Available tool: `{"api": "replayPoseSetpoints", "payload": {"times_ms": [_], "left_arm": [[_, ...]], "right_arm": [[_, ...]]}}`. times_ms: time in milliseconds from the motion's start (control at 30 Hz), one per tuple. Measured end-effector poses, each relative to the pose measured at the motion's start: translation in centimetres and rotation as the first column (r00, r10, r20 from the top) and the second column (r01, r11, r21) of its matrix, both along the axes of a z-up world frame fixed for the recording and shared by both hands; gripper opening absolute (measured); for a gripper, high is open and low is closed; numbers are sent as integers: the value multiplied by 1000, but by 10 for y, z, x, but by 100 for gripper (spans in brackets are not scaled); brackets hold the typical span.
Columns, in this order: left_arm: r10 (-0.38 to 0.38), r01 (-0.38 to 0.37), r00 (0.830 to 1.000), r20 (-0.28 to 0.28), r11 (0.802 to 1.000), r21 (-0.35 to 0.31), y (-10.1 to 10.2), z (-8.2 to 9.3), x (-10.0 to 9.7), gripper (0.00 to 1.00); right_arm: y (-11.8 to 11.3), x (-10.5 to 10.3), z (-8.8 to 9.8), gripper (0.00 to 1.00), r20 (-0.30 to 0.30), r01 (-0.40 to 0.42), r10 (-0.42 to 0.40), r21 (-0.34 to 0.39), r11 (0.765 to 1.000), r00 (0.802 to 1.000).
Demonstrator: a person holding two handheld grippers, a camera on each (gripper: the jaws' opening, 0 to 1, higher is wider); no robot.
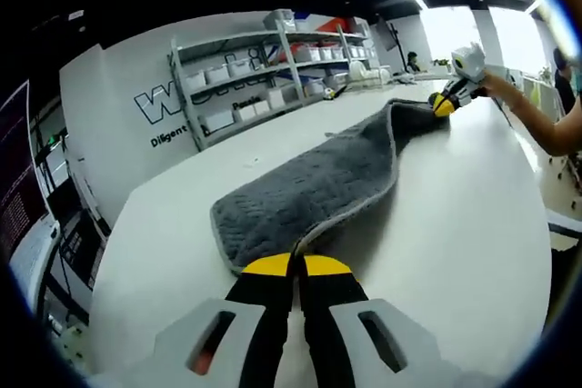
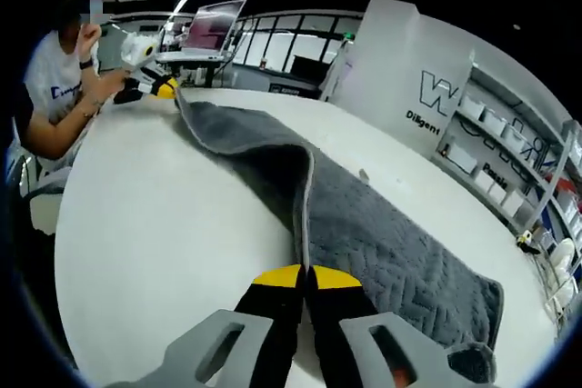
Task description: Open the folded towel by lifting each exposed corner and separating the folded layers until the towel lies flat within the target outline without major curled edges
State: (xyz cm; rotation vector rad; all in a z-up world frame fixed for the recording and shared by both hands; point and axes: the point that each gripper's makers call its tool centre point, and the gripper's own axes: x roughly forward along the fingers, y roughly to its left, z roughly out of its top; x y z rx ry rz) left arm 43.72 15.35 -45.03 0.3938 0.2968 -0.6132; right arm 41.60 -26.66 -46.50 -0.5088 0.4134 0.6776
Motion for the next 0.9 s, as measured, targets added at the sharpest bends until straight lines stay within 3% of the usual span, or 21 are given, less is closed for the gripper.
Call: {"api": "replayPoseSetpoints", "payload": {"times_ms": [133,533,900], "left_arm": [[22,-22,1000,-17,1000,-13,9,-5,-4,2],[66,-67,997,-45,998,-16,31,-13,-12,2],[64,-64,996,-54,998,7,33,-23,-26,2]], "right_arm": [[-4,-19,-4,0,-37,-20,20,3,1000,999],[-20,-50,-22,0,-144,-61,61,7,998,988],[-19,-79,-29,0,-212,-133,132,9,991,968]]}}
